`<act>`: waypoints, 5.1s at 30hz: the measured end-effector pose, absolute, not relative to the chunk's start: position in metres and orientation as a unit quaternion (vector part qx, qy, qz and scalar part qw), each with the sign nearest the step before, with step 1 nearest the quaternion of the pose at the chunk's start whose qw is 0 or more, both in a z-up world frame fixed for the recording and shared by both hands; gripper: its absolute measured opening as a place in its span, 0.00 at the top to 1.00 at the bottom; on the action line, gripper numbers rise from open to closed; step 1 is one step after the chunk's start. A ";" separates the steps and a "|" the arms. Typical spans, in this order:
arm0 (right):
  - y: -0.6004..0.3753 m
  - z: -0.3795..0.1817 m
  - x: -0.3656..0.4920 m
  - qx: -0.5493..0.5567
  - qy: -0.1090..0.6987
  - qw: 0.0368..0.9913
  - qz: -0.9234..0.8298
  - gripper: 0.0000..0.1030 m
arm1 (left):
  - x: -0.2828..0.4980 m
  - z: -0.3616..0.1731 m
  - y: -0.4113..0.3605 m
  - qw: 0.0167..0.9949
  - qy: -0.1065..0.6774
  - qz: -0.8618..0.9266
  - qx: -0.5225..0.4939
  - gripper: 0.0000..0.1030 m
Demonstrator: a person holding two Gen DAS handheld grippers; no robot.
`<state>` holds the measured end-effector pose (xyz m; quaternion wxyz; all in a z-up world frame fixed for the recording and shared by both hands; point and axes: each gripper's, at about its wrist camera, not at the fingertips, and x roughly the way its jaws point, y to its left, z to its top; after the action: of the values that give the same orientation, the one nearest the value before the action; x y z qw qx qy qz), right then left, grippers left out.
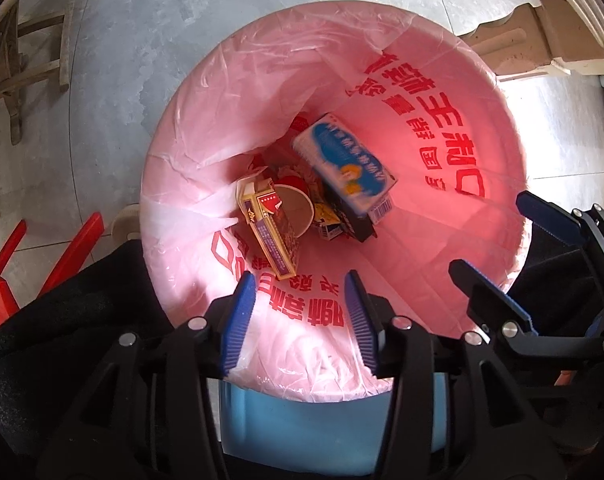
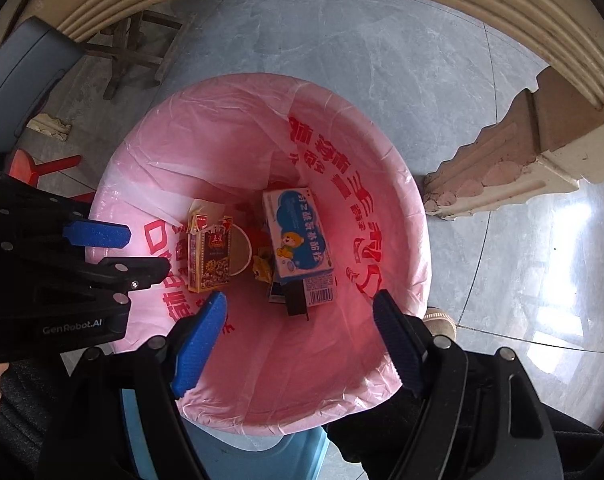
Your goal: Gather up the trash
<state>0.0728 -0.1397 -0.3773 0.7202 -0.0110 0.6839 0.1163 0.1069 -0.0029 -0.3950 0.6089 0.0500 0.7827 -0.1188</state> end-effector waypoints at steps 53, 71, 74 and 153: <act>-0.176 -0.098 -0.036 0.039 0.427 0.902 -0.039 0.07 | 0.007 -0.086 -0.028 0.877 0.478 -0.026 0.043 0.17; -0.195 0.033 -0.124 0.060 0.252 0.960 -0.108 0.07 | -0.067 0.026 -0.020 0.947 0.321 -0.008 0.019 0.06; -0.190 0.049 -0.135 0.055 0.235 0.965 -0.103 0.07 | -0.074 0.036 -0.020 0.951 0.308 -0.006 0.018 0.06; -0.179 0.075 -0.145 0.032 0.208 0.974 -0.089 0.07 | -0.078 0.047 -0.015 0.952 0.304 -0.020 0.007 0.06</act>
<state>-0.1451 -0.1791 0.0749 0.9736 0.0318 0.2078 -0.0892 -0.0784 -0.0148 0.0473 0.9523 0.0070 0.3043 -0.0202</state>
